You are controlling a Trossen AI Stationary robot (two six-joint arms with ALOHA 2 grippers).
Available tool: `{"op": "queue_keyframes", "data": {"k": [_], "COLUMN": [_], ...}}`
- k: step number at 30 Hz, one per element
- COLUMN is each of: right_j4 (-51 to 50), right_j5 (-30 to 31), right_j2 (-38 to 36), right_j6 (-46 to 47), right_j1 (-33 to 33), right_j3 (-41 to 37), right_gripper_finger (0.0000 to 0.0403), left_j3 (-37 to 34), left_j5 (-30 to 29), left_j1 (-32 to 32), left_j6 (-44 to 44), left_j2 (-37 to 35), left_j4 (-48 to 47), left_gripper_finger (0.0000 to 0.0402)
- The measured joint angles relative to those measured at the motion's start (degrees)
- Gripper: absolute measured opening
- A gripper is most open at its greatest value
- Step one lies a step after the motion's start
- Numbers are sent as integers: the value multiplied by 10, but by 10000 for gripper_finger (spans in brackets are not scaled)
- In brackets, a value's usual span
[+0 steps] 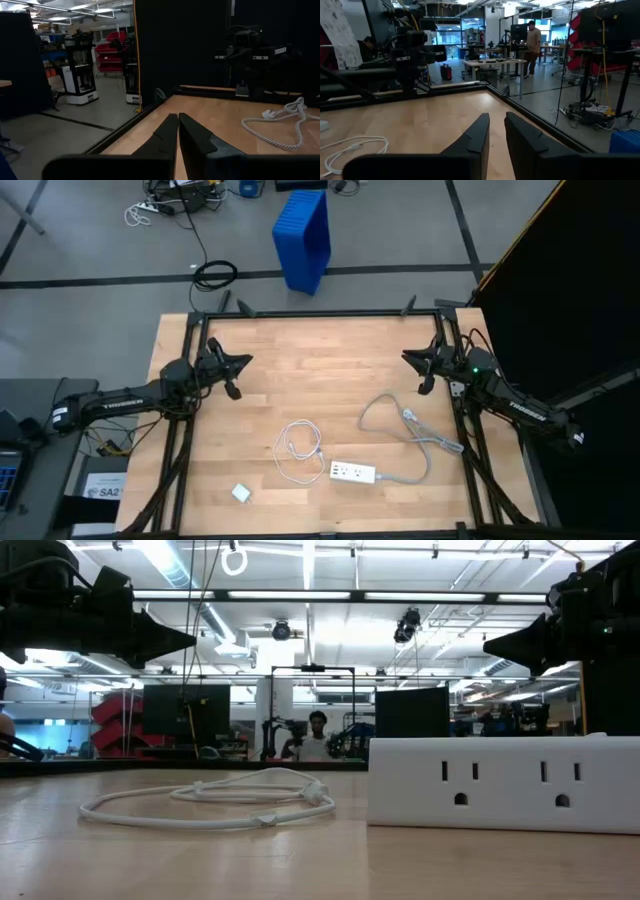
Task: Insert USB
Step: Move the white outlet extension to the center of the table
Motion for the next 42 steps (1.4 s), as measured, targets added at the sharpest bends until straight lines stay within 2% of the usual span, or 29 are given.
{"op": "queue_keyframes", "data": {"k": [13,30,42], "right_j4": [0,0,0], "right_j5": [0,0,0], "right_j2": [0,0,0], "right_j6": [0,0,0], "right_j1": [0,0,0], "right_j3": [0,0,0], "right_gripper_finger": [25,41,28], "left_j3": [0,0,0], "left_j5": [0,0,0], "left_j1": [0,0,0], "left_j6": [0,0,0], "left_j2": [0,0,0], "left_j4": [0,0,0], "left_gripper_finger": [0,0,0]}}
